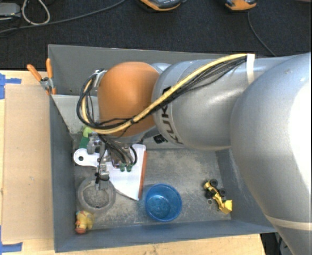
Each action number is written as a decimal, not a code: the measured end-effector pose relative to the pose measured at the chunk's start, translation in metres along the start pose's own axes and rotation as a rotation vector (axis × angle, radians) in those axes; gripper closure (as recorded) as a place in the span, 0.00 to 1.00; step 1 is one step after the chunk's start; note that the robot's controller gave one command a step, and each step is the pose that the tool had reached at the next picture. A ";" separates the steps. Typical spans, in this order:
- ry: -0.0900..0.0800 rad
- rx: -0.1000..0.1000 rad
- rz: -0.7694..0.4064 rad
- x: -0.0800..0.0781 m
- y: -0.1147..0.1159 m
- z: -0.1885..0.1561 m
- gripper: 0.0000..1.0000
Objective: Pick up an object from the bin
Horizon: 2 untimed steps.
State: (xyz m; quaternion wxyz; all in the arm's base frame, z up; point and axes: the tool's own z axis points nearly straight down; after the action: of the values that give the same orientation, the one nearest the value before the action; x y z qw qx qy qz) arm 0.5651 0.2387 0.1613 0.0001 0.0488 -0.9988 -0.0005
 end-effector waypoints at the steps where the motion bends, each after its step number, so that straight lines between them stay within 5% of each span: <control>1: -0.003 0.000 -0.372 -0.001 -0.002 0.036 0.00; 2: 0.002 0.000 -0.044 0.000 0.001 0.073 1.00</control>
Offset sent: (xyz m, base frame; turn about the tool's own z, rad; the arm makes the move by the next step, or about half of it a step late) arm -0.0020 0.0008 -0.0746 -0.0466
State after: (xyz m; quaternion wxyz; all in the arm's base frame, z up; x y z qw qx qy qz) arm 0.5649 0.2393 0.0885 0.0010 0.0707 -0.9975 -0.0004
